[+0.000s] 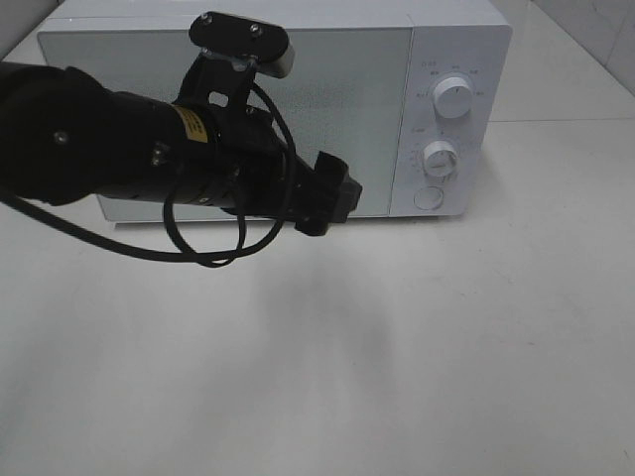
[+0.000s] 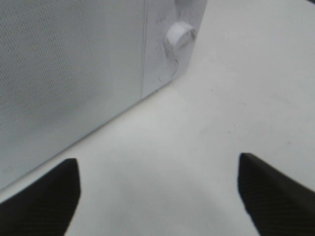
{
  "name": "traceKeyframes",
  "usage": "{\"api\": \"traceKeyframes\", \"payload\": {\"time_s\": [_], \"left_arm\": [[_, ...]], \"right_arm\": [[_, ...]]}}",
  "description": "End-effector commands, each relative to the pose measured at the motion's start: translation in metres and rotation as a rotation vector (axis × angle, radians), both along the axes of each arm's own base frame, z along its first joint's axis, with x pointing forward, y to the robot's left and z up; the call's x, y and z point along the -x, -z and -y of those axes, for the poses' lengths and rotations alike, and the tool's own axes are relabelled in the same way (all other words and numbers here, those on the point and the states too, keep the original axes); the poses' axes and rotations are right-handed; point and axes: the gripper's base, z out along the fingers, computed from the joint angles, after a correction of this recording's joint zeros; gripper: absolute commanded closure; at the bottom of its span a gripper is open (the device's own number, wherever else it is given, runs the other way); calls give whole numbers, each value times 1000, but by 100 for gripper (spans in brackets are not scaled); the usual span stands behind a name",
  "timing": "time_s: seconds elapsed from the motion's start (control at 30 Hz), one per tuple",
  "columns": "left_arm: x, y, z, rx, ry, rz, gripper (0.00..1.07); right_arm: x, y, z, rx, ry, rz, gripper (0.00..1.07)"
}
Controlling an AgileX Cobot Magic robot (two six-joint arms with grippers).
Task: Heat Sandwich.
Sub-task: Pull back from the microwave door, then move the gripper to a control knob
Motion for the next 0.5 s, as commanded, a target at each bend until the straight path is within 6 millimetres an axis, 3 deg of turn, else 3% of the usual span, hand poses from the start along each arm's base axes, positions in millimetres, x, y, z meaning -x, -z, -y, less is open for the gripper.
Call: {"api": "traceKeyframes", "payload": {"time_s": [0.03,0.27,0.43,0.5], "left_arm": [[12,-6,-6,-49,28,-91,1],[41,-14,-26,-237,125,-279,3],[45,-24,-42,-261,100,-347,3],[40,-32,-62,-261,40,-388,3]], "right_arm": [[3,0,0,13,-1,31,31],[3,0,0,13,-1,31,31],[3,0,0,13,-1,31,31],[3,0,0,13,-1,31,31]]}}
